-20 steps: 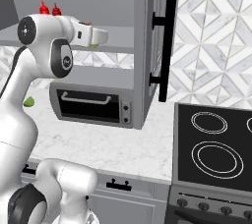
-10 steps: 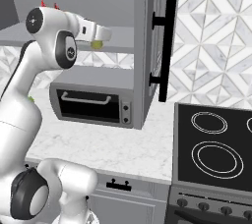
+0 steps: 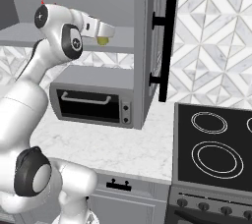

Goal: Put the shaker and condiment bottle from the counter next to their counterparts in the cabinet.

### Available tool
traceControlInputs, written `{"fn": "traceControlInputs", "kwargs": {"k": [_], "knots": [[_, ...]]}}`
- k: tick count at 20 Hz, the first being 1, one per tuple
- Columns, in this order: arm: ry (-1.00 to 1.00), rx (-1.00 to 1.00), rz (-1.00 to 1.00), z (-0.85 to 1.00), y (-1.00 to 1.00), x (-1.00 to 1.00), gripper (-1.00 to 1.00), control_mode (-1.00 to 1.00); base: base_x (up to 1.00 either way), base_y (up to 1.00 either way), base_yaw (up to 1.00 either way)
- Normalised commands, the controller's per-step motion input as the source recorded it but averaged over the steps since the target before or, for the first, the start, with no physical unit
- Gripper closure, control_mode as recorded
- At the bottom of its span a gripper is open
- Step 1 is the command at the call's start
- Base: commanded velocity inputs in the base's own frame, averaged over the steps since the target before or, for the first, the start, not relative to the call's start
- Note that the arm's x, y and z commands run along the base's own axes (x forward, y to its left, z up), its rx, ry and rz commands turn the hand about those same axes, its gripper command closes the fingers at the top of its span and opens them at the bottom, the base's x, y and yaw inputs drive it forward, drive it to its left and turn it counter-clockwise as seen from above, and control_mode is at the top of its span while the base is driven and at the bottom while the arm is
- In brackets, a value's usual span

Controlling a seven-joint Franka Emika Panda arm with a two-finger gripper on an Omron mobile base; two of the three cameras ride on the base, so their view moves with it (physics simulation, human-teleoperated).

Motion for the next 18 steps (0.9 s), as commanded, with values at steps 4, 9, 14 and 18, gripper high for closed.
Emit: {"fn": "traceControlInputs", "kwargs": {"k": [4, 9, 14, 18], "knots": [[0.00, 0.00, -0.03, -0.17, -0.28, 0.44, 1.00, -1.00, 0.00, 0.00, 0.00], [0.00, 0.00, -0.03, -0.11, -0.27, 0.35, 1.00, -1.00, 0.00, 0.00, 0.00], [0.00, -0.01, -0.04, -0.11, -0.16, 0.31, 1.00, -1.00, 0.00, 0.00, 0.00], [0.00, -0.02, -0.05, -0.16, -0.09, 0.30, 1.00, -1.00, 0.00, 0.00, 0.00]]}}
